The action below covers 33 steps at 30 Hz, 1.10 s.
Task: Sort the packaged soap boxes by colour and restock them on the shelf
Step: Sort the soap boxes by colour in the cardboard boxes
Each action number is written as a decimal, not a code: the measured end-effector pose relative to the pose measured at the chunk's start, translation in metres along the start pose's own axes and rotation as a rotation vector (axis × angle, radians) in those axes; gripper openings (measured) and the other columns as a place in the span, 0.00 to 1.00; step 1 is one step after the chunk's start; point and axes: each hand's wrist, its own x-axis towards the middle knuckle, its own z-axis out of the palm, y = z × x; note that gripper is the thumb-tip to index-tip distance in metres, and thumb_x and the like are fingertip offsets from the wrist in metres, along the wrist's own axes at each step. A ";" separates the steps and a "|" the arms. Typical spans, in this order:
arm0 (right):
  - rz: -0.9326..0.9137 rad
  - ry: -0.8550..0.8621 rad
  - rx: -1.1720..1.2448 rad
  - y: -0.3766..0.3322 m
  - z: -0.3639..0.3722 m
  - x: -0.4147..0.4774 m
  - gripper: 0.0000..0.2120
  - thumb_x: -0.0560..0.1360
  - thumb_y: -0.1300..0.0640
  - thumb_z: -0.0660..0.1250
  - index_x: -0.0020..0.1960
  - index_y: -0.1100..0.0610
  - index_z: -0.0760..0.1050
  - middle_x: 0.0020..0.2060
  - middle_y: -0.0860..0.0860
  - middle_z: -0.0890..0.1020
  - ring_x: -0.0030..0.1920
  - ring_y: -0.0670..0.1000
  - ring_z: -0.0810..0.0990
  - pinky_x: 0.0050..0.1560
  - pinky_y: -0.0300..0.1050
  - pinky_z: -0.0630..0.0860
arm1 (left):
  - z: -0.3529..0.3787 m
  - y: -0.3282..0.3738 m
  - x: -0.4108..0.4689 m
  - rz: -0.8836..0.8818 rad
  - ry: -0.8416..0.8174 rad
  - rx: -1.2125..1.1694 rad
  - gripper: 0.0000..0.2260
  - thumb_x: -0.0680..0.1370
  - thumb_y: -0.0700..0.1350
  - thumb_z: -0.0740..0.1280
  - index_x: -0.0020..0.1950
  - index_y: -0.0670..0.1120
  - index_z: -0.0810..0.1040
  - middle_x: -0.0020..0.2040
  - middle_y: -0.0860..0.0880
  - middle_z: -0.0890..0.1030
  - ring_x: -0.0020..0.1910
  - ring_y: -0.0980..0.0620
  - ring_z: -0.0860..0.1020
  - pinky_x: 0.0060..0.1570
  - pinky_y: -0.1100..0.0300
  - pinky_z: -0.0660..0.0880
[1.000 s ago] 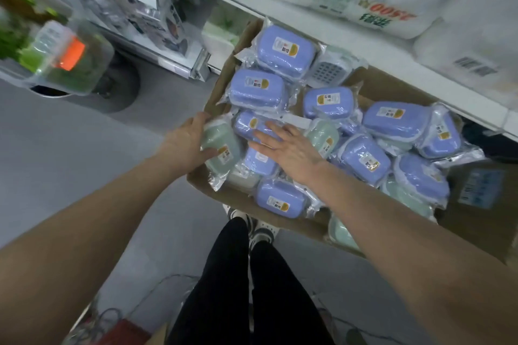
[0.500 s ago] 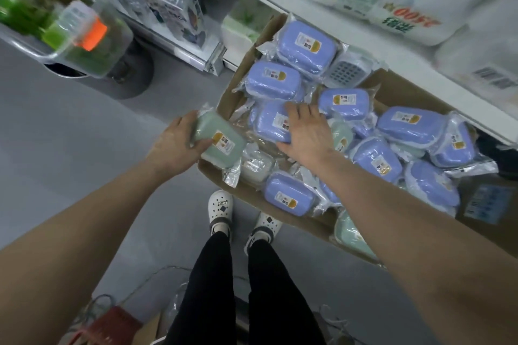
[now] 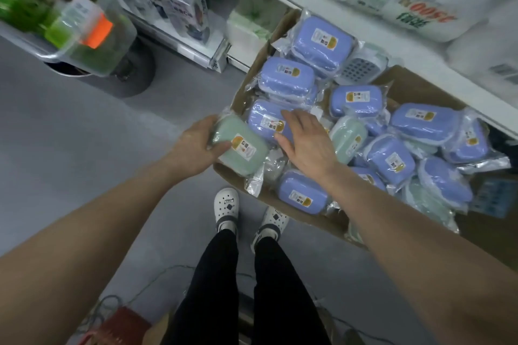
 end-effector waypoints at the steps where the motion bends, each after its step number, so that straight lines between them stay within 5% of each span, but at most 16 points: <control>1: -0.017 0.018 0.049 -0.003 -0.009 -0.008 0.31 0.80 0.38 0.51 0.72 0.60 0.67 0.64 0.61 0.74 0.64 0.62 0.73 0.64 0.58 0.73 | -0.001 0.006 0.000 0.006 -0.006 -0.035 0.26 0.78 0.51 0.68 0.73 0.44 0.65 0.65 0.43 0.74 0.62 0.42 0.73 0.62 0.54 0.69; 6: -0.041 0.023 0.016 -0.021 -0.032 -0.037 0.45 0.72 0.30 0.61 0.76 0.61 0.61 0.65 0.60 0.73 0.63 0.60 0.74 0.63 0.57 0.72 | 0.009 0.051 0.005 0.064 -0.023 -0.137 0.28 0.77 0.57 0.66 0.73 0.47 0.65 0.66 0.46 0.75 0.63 0.45 0.74 0.58 0.62 0.67; 10: 0.121 0.113 -0.030 -0.003 -0.033 -0.047 0.45 0.69 0.43 0.74 0.76 0.63 0.60 0.62 0.62 0.73 0.60 0.62 0.73 0.60 0.58 0.74 | 0.025 0.073 0.012 0.141 -0.043 -0.146 0.24 0.80 0.57 0.61 0.75 0.51 0.63 0.66 0.49 0.75 0.62 0.49 0.74 0.55 0.61 0.67; 13: 0.285 0.174 -0.031 0.022 -0.032 -0.060 0.44 0.69 0.46 0.74 0.76 0.63 0.59 0.63 0.64 0.72 0.61 0.64 0.71 0.63 0.58 0.70 | 0.043 0.052 0.019 0.198 -0.008 0.122 0.22 0.80 0.52 0.63 0.72 0.47 0.68 0.69 0.46 0.72 0.66 0.47 0.72 0.60 0.58 0.67; 17: 0.358 0.206 -0.028 0.044 -0.015 -0.081 0.44 0.68 0.47 0.76 0.75 0.63 0.60 0.62 0.65 0.72 0.62 0.66 0.70 0.62 0.60 0.71 | 0.078 0.008 0.022 0.400 -0.202 0.483 0.23 0.76 0.44 0.70 0.70 0.43 0.71 0.68 0.42 0.71 0.68 0.42 0.70 0.66 0.56 0.63; 24: 0.379 0.281 -0.053 0.054 0.028 -0.097 0.43 0.66 0.48 0.77 0.74 0.62 0.63 0.63 0.63 0.73 0.62 0.64 0.70 0.60 0.59 0.73 | 0.130 -0.014 0.051 0.483 -0.172 0.911 0.35 0.78 0.44 0.63 0.79 0.49 0.45 0.79 0.47 0.49 0.77 0.45 0.48 0.75 0.50 0.48; 27: 0.407 0.289 -0.042 0.052 0.031 -0.095 0.44 0.67 0.46 0.77 0.75 0.61 0.62 0.64 0.62 0.72 0.62 0.64 0.70 0.60 0.59 0.73 | 0.136 -0.006 0.057 0.499 -0.140 0.981 0.38 0.76 0.41 0.65 0.79 0.49 0.45 0.77 0.45 0.54 0.76 0.44 0.53 0.74 0.49 0.53; 33: 0.482 0.211 0.075 0.051 0.007 -0.101 0.44 0.68 0.46 0.76 0.76 0.59 0.60 0.65 0.61 0.71 0.64 0.62 0.70 0.59 0.59 0.74 | 0.106 0.008 0.037 0.550 -0.121 0.886 0.43 0.63 0.50 0.76 0.74 0.45 0.63 0.65 0.42 0.71 0.63 0.39 0.69 0.66 0.46 0.66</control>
